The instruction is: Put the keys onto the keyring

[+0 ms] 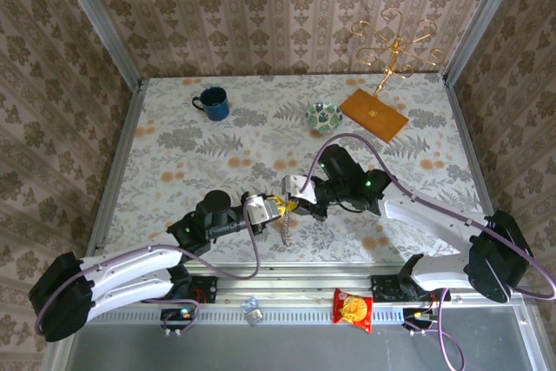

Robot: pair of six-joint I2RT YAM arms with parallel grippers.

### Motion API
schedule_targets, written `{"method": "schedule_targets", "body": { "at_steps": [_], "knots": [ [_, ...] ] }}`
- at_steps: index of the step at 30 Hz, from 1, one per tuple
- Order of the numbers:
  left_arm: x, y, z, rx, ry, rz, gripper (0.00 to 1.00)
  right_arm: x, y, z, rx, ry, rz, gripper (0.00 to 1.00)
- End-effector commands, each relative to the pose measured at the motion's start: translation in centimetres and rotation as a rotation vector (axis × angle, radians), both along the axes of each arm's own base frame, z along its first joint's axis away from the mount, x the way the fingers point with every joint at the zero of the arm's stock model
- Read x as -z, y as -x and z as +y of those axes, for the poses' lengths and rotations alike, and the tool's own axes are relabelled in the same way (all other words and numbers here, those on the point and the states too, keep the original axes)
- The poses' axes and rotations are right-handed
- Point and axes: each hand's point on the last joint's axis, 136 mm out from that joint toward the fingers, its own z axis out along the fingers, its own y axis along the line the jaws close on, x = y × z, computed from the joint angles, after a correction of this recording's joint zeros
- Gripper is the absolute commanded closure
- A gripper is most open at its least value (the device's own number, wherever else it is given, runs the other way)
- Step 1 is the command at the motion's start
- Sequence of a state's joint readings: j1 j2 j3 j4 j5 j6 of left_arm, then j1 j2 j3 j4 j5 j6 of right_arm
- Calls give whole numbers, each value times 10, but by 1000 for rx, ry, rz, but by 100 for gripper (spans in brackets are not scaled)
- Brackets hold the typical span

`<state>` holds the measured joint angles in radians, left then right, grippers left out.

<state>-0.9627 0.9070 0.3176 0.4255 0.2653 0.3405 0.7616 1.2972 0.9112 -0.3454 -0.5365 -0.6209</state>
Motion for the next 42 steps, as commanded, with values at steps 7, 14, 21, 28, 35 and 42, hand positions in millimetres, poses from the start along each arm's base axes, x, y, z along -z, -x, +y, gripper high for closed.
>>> {"method": "schedule_targets", "body": {
  "at_steps": [7, 14, 21, 28, 35, 42],
  "knots": [
    [-4, 2, -5, 38, -64, -34, 99, -19, 16, 8, -168, 131, -88, 100],
    [-9, 3, -3, 28, -6, -38, 100, -30, -6, 0, 33, -126, -14, 77],
    [-17, 9, -3, 47, 71, -50, 100, -22, -6, 0, 105, -258, 37, 72],
    [-20, 12, -2, 55, 99, -47, 100, -7, -5, 1, 94, -227, 62, 74],
    [-23, 13, -2, 59, 121, -43, 100, -6, -1, 3, 64, -225, 76, 76],
    [-23, 13, -2, 57, 131, -34, 100, -19, 4, 7, 17, -265, 61, 100]
  ]
}}
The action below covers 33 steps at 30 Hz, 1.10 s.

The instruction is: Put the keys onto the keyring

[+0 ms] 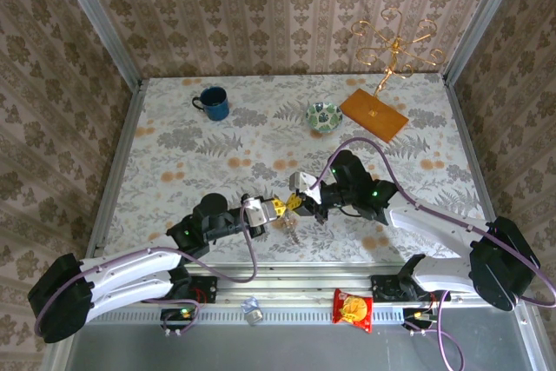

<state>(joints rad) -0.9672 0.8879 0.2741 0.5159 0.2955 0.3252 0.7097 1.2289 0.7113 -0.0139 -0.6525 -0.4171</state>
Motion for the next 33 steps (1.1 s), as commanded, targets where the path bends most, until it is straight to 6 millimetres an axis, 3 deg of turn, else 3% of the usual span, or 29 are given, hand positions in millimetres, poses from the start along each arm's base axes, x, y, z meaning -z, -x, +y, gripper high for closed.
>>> {"method": "schedule_targets", "body": {
  "at_steps": [1, 3, 5, 15, 21, 25, 29, 33],
  "knots": [
    [-16, 3, -1, 13, 64, -15, 100, -20, 6, 8, -63, -59, -26, 100],
    [-12, -2, 0, -13, 42, -8, 90, -22, 7, 7, -73, -46, -33, 100],
    [-7, -3, 1, -17, 2, -5, 88, -23, 8, 6, -87, -17, -40, 100],
    [6, -6, -5, 3, -119, 5, 90, -21, 17, 12, -151, 173, -116, 100],
    [11, -2, -7, 35, -157, 15, 100, -33, 9, 18, -134, 187, -165, 100],
    [9, -1, -6, 36, -145, 8, 100, -33, -1, 17, -69, 187, -182, 100],
    [2, -2, -4, 23, -94, -11, 100, -29, -4, 9, -19, 118, -118, 78],
    [-7, -1, -3, 17, -34, -24, 100, -20, -6, -2, 34, 59, -91, 66]
  ]
}}
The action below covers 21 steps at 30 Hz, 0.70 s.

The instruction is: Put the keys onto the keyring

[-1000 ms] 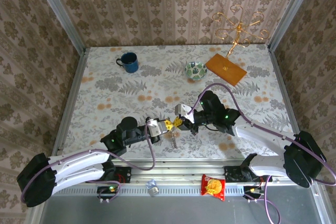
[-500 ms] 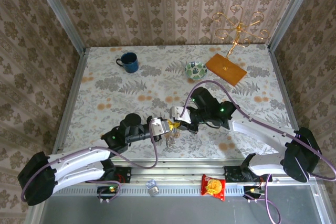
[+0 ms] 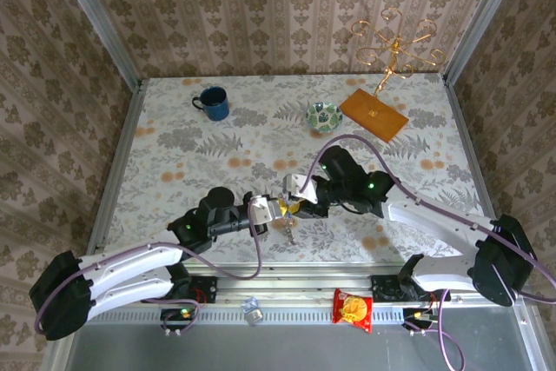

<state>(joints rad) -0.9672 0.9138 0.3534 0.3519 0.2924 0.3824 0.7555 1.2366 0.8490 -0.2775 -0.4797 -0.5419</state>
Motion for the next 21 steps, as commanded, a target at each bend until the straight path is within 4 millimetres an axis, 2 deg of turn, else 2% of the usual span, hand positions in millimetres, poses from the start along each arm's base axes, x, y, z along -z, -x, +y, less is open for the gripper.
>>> {"method": "schedule_targets", "body": {
  "at_steps": [1, 4, 14, 17, 21],
  "knots": [
    [-18, 2, 0, 12, 87, -35, 100, -17, 0, 5, 8, -129, -15, 65],
    [-20, 3, 0, 15, 102, -37, 100, -6, 3, 4, 6, -117, 8, 65],
    [-21, 7, 0, 32, 115, -30, 100, 10, 1, 6, -10, -76, 22, 69],
    [-22, 8, 0, 37, 120, -29, 100, 8, 2, 6, -22, -82, 22, 73],
    [-23, 8, 0, 37, 125, -30, 100, -3, 8, 7, -47, -117, 12, 72]
  ]
}}
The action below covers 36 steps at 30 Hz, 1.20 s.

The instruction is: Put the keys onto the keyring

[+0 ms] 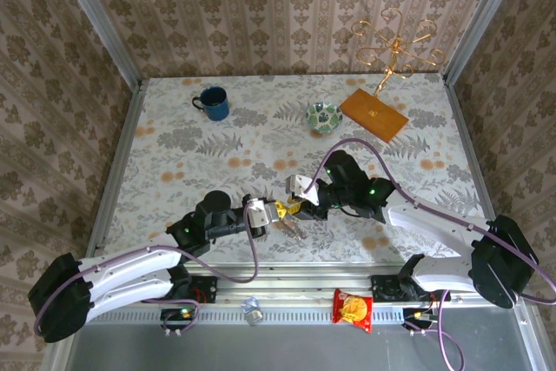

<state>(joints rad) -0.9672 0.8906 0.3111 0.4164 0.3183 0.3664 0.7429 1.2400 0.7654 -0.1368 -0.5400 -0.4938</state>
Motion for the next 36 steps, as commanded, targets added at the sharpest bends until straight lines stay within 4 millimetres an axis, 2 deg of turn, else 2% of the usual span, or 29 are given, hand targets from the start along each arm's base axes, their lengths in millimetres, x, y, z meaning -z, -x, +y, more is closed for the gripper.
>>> {"method": "schedule_targets", "body": {
  "at_steps": [1, 6, 10, 13, 19, 30, 33, 36],
  "knots": [
    [-21, 1, -1, 12, 79, -25, 100, -16, 8, 1, -44, -57, -21, 70],
    [-25, 0, 0, 10, 96, -26, 100, -28, 6, -11, -2, -82, -86, 65],
    [-33, 1, 1, 24, 134, -22, 100, -11, -4, -23, 75, -17, -118, 61],
    [-40, 2, 1, 34, 170, -18, 100, -4, 0, -19, 55, -7, -51, 61],
    [-45, 3, 1, 47, 200, -5, 100, -20, 2, -3, 31, -123, -10, 61],
    [-44, 5, 2, 59, 207, 8, 100, -31, 7, 1, -2, -167, -17, 72],
    [-45, 6, 1, 65, 211, 11, 100, -33, 8, 4, -14, -176, -13, 77],
    [-46, 6, 1, 67, 217, 11, 100, -37, 8, 6, -28, -188, -14, 86]
  ]
}}
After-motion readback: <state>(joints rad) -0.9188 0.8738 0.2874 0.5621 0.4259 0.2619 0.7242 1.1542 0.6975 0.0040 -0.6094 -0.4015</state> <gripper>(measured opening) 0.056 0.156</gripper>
